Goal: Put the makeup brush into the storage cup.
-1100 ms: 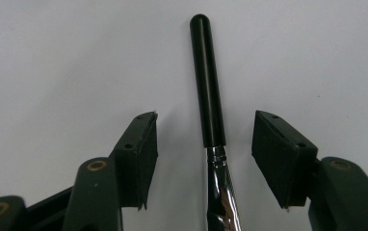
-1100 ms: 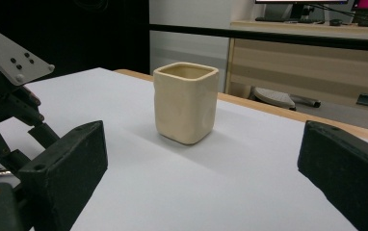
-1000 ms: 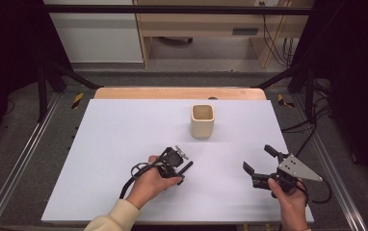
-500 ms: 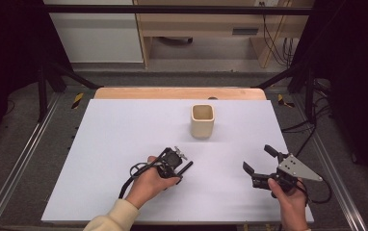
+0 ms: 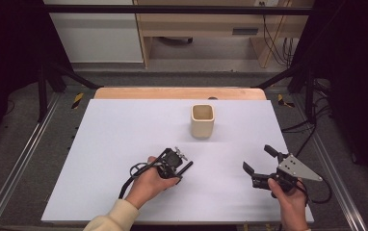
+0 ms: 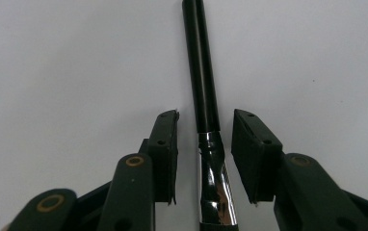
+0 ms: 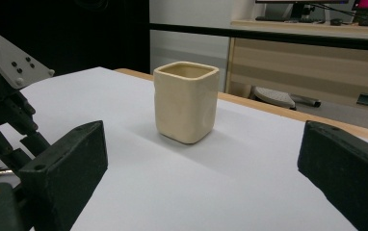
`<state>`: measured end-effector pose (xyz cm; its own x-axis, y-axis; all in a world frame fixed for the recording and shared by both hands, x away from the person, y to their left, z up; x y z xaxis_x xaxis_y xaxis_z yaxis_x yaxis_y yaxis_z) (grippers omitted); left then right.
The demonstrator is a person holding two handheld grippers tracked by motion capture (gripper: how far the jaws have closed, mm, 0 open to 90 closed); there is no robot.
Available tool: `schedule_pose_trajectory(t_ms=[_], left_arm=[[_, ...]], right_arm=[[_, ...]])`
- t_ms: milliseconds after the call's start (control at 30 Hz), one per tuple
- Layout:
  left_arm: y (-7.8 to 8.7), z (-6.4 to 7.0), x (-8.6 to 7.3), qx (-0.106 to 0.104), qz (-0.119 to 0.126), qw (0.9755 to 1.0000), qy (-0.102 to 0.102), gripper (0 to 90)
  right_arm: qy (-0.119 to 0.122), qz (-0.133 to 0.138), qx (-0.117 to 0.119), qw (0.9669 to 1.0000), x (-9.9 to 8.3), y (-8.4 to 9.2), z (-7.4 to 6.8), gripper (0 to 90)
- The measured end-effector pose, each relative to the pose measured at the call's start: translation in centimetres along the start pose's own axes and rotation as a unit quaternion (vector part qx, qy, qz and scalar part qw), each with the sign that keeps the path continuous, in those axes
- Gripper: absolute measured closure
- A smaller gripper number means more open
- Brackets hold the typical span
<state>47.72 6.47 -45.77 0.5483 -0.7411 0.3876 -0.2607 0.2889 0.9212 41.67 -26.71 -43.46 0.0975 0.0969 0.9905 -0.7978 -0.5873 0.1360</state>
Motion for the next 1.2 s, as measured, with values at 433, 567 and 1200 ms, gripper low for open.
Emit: schedule_pose_trajectory(t_ms=[433,567,1200], left_arm=[[-0.01,-0.04,-0.04,-0.001,-0.003,1.0,-0.004,67.3],[-0.02,-0.02,-0.08,-0.002,-0.003,1.0,-0.005,69.3],[0.43,-0.62,-0.31,0.007,0.006,0.9998,-0.019,78.1]], right_arm=[[0.001,0.0,0.001,1.0,-0.01,-0.04,-0.01,3.8],[0.0,0.0,0.001,1.0,-0.02,-0.03,-0.01,3.8],[0.001,0.0,0.001,1.0,-0.03,-0.05,0.0,3.8]])
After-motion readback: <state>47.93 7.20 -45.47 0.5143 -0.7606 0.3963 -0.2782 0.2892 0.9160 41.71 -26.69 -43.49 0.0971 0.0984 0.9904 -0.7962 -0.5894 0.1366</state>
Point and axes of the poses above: each handheld gripper's, and its own axes: y roughly backward along the jaws, x roughly out of its top, z roughly to its right, the point moved 1 cm from there along -y, roughly forward along the jaws, and after that the axes turned 2 degrees about x, right-handed, at the moved point
